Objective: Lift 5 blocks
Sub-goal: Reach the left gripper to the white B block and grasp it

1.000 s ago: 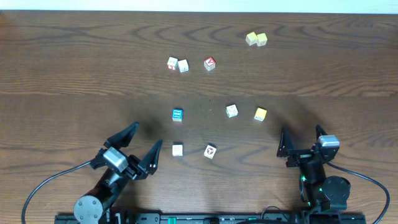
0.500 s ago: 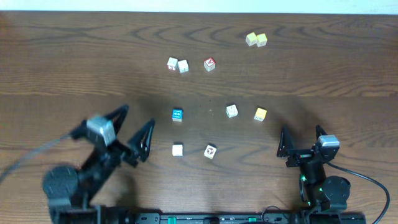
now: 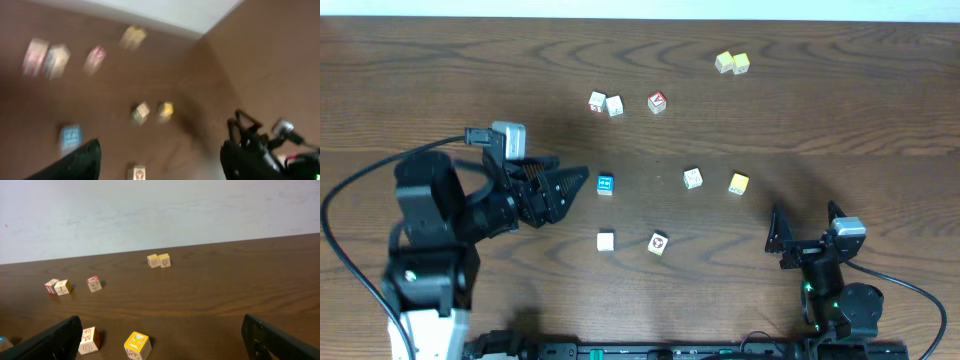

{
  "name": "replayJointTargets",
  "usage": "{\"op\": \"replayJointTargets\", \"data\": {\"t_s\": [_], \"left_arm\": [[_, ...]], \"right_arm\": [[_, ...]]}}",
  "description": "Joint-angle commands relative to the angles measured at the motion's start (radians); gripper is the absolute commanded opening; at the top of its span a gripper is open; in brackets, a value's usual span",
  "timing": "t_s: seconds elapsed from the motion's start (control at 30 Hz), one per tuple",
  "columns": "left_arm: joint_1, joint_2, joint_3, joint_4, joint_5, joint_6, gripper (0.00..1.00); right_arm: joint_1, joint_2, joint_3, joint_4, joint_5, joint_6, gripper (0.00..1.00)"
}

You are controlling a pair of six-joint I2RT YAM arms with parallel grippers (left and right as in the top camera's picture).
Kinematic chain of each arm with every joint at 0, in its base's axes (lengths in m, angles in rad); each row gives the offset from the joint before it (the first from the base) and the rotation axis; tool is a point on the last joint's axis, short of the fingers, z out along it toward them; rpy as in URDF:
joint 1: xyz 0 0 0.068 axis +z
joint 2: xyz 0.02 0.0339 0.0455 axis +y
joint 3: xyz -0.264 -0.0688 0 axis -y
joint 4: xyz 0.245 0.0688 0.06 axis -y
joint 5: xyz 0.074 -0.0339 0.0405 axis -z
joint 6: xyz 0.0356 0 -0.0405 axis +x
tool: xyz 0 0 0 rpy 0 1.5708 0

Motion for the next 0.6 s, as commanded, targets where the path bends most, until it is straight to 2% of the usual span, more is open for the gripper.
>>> {"op": "replayJointTargets", "data": {"t_s": [0.0, 0.07, 0.13, 0.2, 0.3, 0.37, 0.4, 0.47, 0.57], "left_arm": [[-0.020, 0.101, 0.196, -0.255, -0.325, 0.098, 0.77], [-0.034, 0.151, 0.261, -0.383, -0.491, 0.097, 0.76], [-0.036, 0.175, 0.282, -0.432, -0.539, 0.097, 0.77], [-0.036, 0.182, 0.281, -0.443, -0.537, 0.076, 0.77], [-0.036, 0.185, 0.280, -0.484, -0.536, -0.039, 0.77], [-0.037, 0.184, 0.276, -0.515, -0.524, -0.021, 0.77], [-0.043, 0.184, 0.273, -0.542, -0.469, 0.019, 0.77], [-0.062, 0.184, 0.270, -0.580, -0.389, 0.061, 0.77], [-0.116, 0.184, 0.251, -0.635, -0.368, 0.067, 0.77]], "right_arm": [[-0.017, -0.005, -0.003, 0.000, 0.006, -0.015, 0.99], [-0.018, -0.005, -0.003, 0.013, 0.020, -0.015, 0.99], [-0.017, -0.005, -0.003, 0.039, 0.003, 0.010, 0.99], [-0.016, -0.005, -0.003, 0.055, -0.103, 0.136, 0.99], [-0.016, -0.005, -0.003, 0.083, -0.274, 0.445, 0.99], [-0.016, -0.005, -0.003, 0.096, -0.297, 0.603, 0.99], [-0.016, -0.005, -0.003, 0.135, -0.304, 0.652, 0.99], [-0.016, -0.005, -0.003, 0.230, -0.355, 0.651, 0.99], [-0.016, -0.005, 0.030, 0.282, -0.379, 0.651, 0.99]]}}
